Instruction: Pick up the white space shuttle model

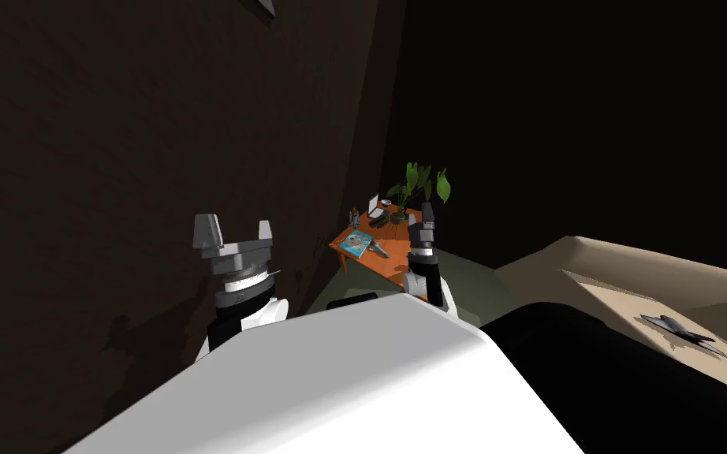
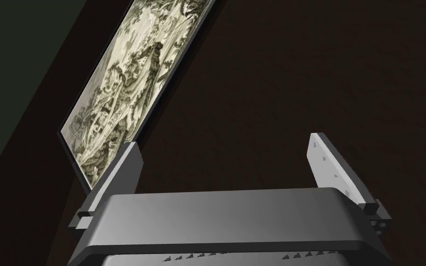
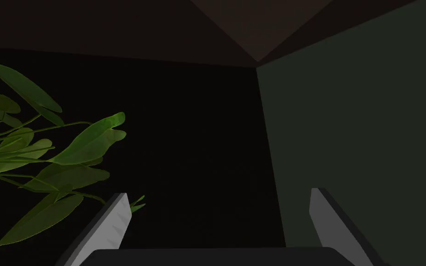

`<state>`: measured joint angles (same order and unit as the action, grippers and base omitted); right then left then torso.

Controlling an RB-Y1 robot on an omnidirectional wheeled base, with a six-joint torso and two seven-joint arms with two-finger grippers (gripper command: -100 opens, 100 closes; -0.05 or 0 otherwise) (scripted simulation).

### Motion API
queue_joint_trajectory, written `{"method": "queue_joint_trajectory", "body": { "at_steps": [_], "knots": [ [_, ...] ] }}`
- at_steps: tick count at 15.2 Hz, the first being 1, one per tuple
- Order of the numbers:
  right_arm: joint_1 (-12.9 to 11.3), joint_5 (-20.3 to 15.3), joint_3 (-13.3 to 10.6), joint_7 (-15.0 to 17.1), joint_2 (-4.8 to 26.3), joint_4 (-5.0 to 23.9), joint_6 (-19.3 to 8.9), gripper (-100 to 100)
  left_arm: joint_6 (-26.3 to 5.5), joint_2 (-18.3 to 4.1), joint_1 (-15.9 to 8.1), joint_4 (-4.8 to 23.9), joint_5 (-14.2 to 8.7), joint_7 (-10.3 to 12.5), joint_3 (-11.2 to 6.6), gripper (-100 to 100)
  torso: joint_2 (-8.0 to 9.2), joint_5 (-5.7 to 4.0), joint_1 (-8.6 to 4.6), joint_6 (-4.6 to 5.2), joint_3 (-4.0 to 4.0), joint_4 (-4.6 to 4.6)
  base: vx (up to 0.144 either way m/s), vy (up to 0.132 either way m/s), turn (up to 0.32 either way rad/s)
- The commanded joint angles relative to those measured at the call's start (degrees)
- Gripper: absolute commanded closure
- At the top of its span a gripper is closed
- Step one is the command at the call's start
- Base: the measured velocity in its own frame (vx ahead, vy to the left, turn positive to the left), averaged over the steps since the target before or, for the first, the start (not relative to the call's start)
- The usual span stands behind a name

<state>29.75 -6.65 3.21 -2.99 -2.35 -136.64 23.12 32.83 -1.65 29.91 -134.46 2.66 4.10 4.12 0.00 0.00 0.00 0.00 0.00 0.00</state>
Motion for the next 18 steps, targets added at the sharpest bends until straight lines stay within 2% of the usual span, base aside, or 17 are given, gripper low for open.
{"method": "queue_joint_trajectory", "body": {
  "at_steps": [1,2,3,4,5,6,8,9,10,11,12,13,14,15,16,17,18],
  "knots": [
    [0.3,-0.1,-0.7,0.0,2.7,0.5,0.4,-100,0.0,0.0,0.0,0.0,0.0,0.0,0.00,0,0.00,0.00,0.00,0.00,0.00,0.00,-0.009,0.014,0.043],
    [0.3,-0.1,-0.7,0.0,2.7,0.5,0.4,-100,0.0,0.0,0.0,0.0,0.0,0.0,0.00,0,0.02,0.00,0.02,-0.01,0.01,0.00,-0.020,0.025,0.050],
    [0.6,-0.2,-1.3,-0.1,4.7,1.0,0.7,-100,0.0,0.0,0.0,0.0,0.0,0.0,0.00,0,0.05,0.01,0.06,-0.01,0.03,0.01,-0.026,0.032,0.064],
    [0.6,-0.2,-1.3,-0.1,4.7,1.0,0.7,-100,0.0,0.0,0.0,0.0,0.0,0.0,0.00,0,0.08,0.02,0.09,-0.01,0.04,0.01,-0.026,0.032,0.053],
    [0.9,-0.2,-2.2,-0.1,6.8,1.7,1.1,-100,0.0,0.0,0.0,0.0,0.0,0.0,0.00,0,0.10,0.02,0.11,-0.01,0.05,0.02,-0.030,0.038,0.070],
    [0.9,-0.2,-2.2,-0.1,6.9,1.7,1.1,-100,0.0,0.0,0.0,0.0,0.0,0.0,0.01,0,0.12,0.03,0.13,-0.01,0.07,0.02,-0.031,0.037,0.061],
    [1.2,-0.3,-3.3,-0.2,9.1,2.5,1.7,-100,0.0,0.0,0.0,0.0,0.0,0.0,0.01,0,0.14,0.03,0.16,-0.02,0.08,0.03,-0.030,0.040,0.096],
    [1.6,-0.4,-4.6,-0.2,11.0,3.6,2.2,-100,0.0,0.0,0.0,0.0,0.0,0.0,0.01,0,0.13,0.04,0.16,-0.02,0.08,0.03,-0.029,0.048,0.099],
    [1.6,-0.4,-4.6,-0.2,11.3,3.6,2.2,-100,0.0,0.0,0.0,0.0,0.0,0.0,0.01,0,0.13,0.04,0.18,-0.02,0.07,0.03,-0.025,0.046,0.092],
    [2.0,-0.4,-6.0,-0.3,13.2,4.8,2.8,-100,0.0,0.0,0.0,0.0,0.0,0.0,0.01,0,0.12,0.04,0.18,-0.01,0.07,0.03,-0.026,0.047,0.117],
    [2.0,-0.4,-6.0,-0.3,13.6,4.8,2.8,-100,0.0,0.0,0.0,0.0,0.0,0.0,0.01,0,0.12,0.04,0.19,-0.03,0.07,0.02,-0.030,0.043,0.108],
    [2.3,-0.5,-7.7,-0.4,15.5,6.2,3.5,-100,0.0,0.0,0.0,0.0,0.0,0.0,0.01,0,0.13,0.04,0.18,-0.02,0.07,0.02,-0.029,0.055,0.139],
    [2.3,-0.5,-7.7,-0.4,15.9,6.2,3.5,-100,0.0,0.0,0.0,0.0,0.0,0.0,0.01,0,0.13,0.04,0.20,-0.03,0.08,0.03,-0.028,0.051,0.136],
    [2.7,-0.5,-9.4,-0.5,17.8,7.8,4.2,-100,0.0,0.0,0.0,0.0,0.0,0.0,0.01,0,0.13,0.05,0.21,-0.02,0.08,0.03,-0.017,0.049,0.166],
    [2.7,-0.5,-9.4,-0.5,18.2,7.8,4.2,-100,0.0,0.0,0.0,0.0,0.0,0.0,0.01,0,0.11,0.04,0.21,-0.03,0.06,0.02,-0.012,0.048,0.130],
    [3.0,-0.5,-11.4,-0.6,20.0,9.6,4.9,-100,0.0,0.0,0.0,0.0,0.0,0.0,0.01,0,0.09,0.04,0.19,-0.02,0.05,0.02,-0.016,0.049,0.168],
    [3.0,-0.5,-11.4,-0.6,20.5,9.6,4.9,-100,0.0,0.0,0.0,0.0,0.0,0.0,0.01,0,0.08,0.04,0.20,-0.04,0.04,0.01,-0.013,0.046,0.160]
  ]
}}
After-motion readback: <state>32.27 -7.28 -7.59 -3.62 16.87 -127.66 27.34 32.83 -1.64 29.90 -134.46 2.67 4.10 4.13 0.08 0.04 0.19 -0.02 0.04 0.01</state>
